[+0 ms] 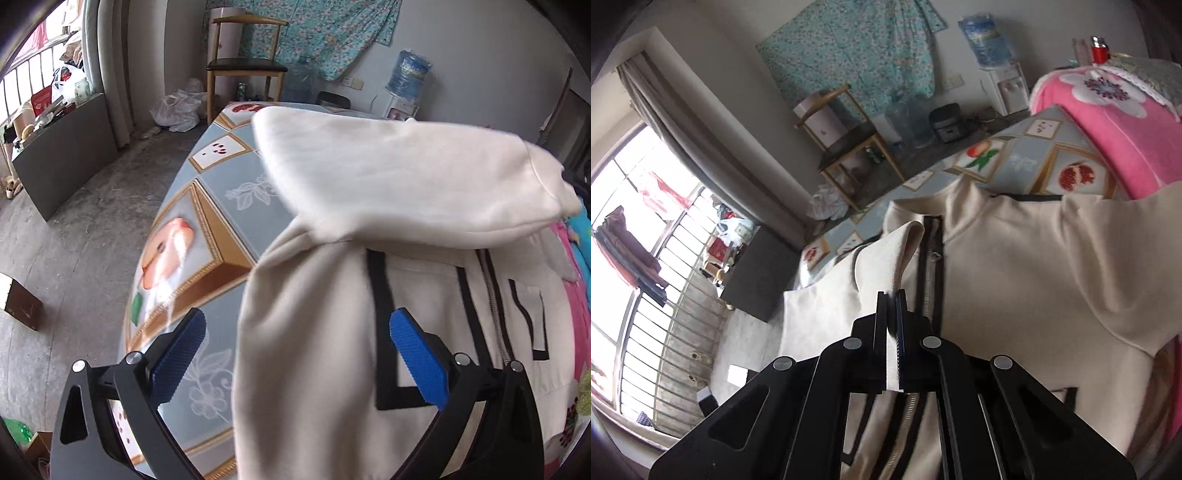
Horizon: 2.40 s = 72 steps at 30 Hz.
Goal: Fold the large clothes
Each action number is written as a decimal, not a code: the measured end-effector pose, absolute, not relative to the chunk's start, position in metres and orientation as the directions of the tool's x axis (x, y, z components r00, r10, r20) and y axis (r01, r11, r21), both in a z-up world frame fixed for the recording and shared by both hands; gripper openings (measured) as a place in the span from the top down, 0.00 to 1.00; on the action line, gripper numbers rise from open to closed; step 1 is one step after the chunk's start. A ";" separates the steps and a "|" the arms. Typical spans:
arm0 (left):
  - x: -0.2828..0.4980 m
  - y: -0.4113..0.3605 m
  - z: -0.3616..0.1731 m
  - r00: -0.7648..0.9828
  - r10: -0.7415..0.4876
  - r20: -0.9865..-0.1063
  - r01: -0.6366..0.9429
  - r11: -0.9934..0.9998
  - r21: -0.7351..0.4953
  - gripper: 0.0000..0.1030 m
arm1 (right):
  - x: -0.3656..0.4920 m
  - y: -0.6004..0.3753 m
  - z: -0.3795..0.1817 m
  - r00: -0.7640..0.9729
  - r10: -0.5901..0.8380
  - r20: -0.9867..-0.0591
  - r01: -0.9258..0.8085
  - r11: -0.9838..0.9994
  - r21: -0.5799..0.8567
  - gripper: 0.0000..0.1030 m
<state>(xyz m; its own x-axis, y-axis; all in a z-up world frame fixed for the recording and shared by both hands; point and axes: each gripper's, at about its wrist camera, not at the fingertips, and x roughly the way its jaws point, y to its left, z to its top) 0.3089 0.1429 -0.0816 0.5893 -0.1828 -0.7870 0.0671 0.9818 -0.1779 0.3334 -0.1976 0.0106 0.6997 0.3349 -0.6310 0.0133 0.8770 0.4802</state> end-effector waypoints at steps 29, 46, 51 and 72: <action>0.342 0.201 -0.082 0.611 -0.099 -0.785 -0.074 0.981 -0.181 0.05 | 0.327 -0.314 -0.085 0.587 0.197 -0.785 0.311 0.841 0.443 0.94; 0.352 0.144 -0.026 0.537 -0.265 -0.801 0.132 0.964 -0.231 0.05 | 0.333 -0.259 -0.095 0.485 0.246 -0.839 0.141 0.925 0.352 0.50; 0.350 0.126 -0.010 0.530 -0.268 -0.804 0.183 0.963 -0.200 0.05 | 0.298 -0.280 -0.064 0.562 0.431 -0.706 0.067 0.827 0.558 0.21; 0.429 -0.031 -0.094 0.498 -0.162 -0.852 0.300 0.954 -0.005 0.05 | 0.204 -0.578 -0.025 0.594 -0.204 -0.778 0.653 0.686 0.319 0.14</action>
